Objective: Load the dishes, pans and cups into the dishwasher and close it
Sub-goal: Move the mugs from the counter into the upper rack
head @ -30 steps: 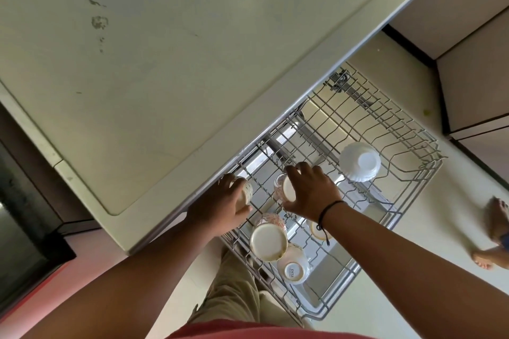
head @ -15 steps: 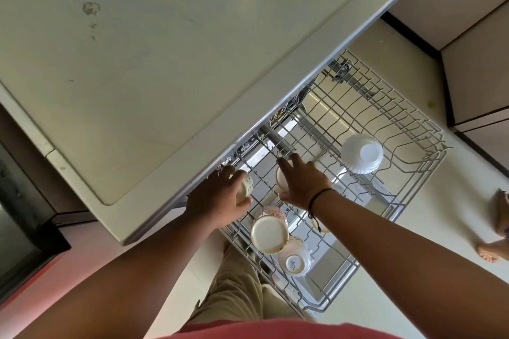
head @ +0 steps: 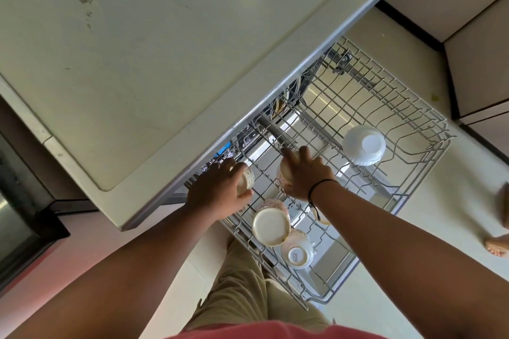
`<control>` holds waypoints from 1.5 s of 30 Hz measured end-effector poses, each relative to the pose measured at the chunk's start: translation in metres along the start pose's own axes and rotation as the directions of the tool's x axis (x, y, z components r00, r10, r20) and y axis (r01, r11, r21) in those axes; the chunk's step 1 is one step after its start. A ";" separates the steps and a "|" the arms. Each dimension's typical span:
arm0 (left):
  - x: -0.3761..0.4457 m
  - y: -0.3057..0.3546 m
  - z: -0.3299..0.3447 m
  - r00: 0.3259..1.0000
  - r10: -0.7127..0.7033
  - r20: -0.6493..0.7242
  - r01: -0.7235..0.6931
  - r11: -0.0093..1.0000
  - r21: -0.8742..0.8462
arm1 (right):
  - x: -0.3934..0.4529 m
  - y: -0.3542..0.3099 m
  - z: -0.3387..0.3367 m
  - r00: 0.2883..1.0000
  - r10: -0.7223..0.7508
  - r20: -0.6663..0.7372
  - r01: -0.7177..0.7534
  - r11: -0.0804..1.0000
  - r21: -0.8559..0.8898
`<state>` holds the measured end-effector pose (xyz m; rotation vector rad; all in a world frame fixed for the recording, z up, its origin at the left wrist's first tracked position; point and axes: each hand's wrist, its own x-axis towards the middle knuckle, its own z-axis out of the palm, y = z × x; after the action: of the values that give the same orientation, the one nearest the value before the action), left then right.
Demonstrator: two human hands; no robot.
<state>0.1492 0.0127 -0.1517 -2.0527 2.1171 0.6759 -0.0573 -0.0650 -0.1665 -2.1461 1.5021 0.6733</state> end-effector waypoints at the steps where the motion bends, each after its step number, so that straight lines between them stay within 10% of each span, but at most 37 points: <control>1: 0.000 -0.001 0.001 1.000 0.005 -0.005 -0.005 1.000 -0.001 | 0.000 0.001 -0.001 1.000 -0.009 0.007 0.009 1.000 -0.013; 22: -0.153 0.072 -0.111 0.927 0.193 -0.321 -0.239 0.965 -0.111 | -0.161 0.024 -0.099 0.875 0.087 -0.477 -0.019 0.989 0.146; 31: -0.230 -0.068 -0.192 0.825 -0.043 -0.563 -0.018 0.995 -0.103 | -0.187 -0.149 -0.182 0.724 -0.161 -0.671 0.206 0.978 -0.013; 45: -0.435 -0.358 -0.173 0.595 -0.604 -0.530 0.466 0.797 -0.385 | -0.180 -0.525 -0.165 0.594 -0.624 -0.507 0.632 0.752 -0.186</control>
<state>0.5685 0.3512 0.0865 -3.1877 1.4718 0.0948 0.4090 0.1357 0.1116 -2.7552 0.7955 -0.2348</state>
